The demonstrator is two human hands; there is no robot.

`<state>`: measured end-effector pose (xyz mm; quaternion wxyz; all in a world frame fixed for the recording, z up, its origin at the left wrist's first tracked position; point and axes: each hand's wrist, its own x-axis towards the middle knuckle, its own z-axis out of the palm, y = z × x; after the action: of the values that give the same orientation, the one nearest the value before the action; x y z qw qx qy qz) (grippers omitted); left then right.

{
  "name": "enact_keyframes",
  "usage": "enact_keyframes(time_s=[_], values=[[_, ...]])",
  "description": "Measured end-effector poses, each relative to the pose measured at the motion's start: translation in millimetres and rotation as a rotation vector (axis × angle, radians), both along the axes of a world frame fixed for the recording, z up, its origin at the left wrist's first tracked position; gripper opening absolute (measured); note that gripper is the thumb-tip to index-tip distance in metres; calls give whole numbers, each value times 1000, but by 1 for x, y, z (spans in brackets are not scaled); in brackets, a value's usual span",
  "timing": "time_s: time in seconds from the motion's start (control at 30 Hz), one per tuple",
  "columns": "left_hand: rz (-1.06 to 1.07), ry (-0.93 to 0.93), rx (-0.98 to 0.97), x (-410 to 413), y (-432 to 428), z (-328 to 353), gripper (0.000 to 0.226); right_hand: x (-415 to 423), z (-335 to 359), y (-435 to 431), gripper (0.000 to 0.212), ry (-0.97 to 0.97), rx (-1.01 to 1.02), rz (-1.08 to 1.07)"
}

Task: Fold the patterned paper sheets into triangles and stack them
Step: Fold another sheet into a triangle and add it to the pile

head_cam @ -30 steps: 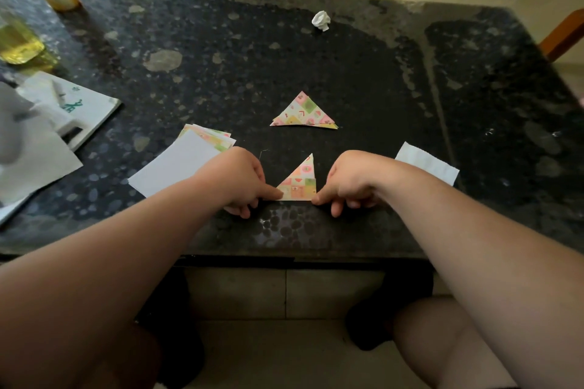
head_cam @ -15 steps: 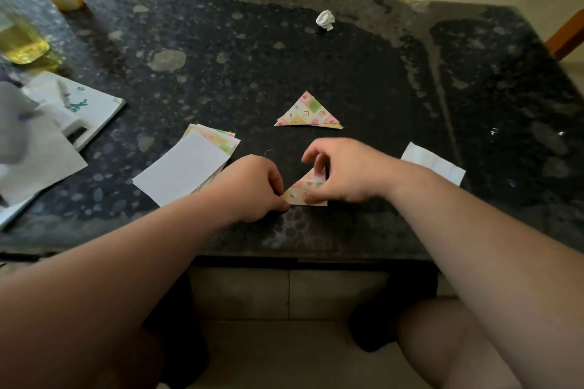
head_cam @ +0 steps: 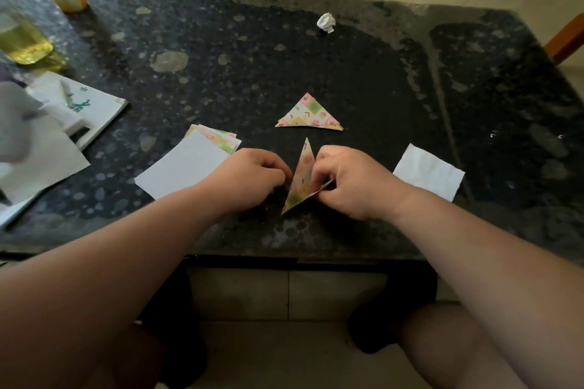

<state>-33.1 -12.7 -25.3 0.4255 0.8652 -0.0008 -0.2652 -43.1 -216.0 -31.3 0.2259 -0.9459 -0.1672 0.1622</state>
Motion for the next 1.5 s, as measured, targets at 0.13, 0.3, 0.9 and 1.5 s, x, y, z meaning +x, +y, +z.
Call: enact_keyframes(time_s=[0.13,0.3,0.9,1.5], values=[[85,72,-258,-1,-4,-1,5,-5,-5,-5,6,-123,101,1],[97,89,-348,-2,-8,-2,8,-9,2,-9,8,-204,144,-9],[396,37,-412,7,-21,-7,5,2,13,-10,12,73,544,-574],[65,-469,-82,-14,-22,-4,55,10,12,3,30,197,799,-907]])
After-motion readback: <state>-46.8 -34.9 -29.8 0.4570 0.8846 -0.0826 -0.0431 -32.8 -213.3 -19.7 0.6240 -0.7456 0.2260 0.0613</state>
